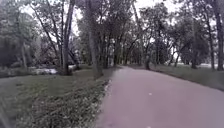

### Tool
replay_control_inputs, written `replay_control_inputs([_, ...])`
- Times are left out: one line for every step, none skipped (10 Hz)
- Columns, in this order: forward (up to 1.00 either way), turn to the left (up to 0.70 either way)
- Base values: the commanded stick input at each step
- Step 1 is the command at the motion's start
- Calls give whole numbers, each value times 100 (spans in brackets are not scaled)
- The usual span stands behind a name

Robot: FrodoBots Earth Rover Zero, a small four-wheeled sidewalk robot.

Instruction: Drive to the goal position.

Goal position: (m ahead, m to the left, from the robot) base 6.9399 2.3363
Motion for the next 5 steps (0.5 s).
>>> replay_control_inputs([70, -13])
replay_control_inputs([70, -5])
replay_control_inputs([70, 0])
replay_control_inputs([70, 0])
replay_control_inputs([70, 0])
